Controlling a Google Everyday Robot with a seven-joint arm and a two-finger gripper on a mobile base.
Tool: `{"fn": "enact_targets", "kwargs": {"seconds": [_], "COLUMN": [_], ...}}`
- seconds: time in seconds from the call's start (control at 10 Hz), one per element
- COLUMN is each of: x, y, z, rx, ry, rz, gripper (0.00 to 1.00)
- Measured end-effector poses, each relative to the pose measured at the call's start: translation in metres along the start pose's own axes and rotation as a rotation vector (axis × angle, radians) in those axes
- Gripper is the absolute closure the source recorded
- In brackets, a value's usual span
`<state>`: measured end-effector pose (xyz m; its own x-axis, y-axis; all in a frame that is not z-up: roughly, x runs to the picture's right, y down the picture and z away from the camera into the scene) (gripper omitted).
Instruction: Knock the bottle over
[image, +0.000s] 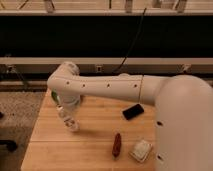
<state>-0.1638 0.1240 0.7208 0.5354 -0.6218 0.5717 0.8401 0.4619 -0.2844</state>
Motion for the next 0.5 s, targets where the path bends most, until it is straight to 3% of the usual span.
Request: {"fn": "enact_targets", "kwargs": {"seconds": [0.5], "x": [-0.0021], "y": [0.0000], "z": [0.0052], "rx": [0.003], "ry": [-0.008], "rz": [-0.028], "gripper": [1.00]}}
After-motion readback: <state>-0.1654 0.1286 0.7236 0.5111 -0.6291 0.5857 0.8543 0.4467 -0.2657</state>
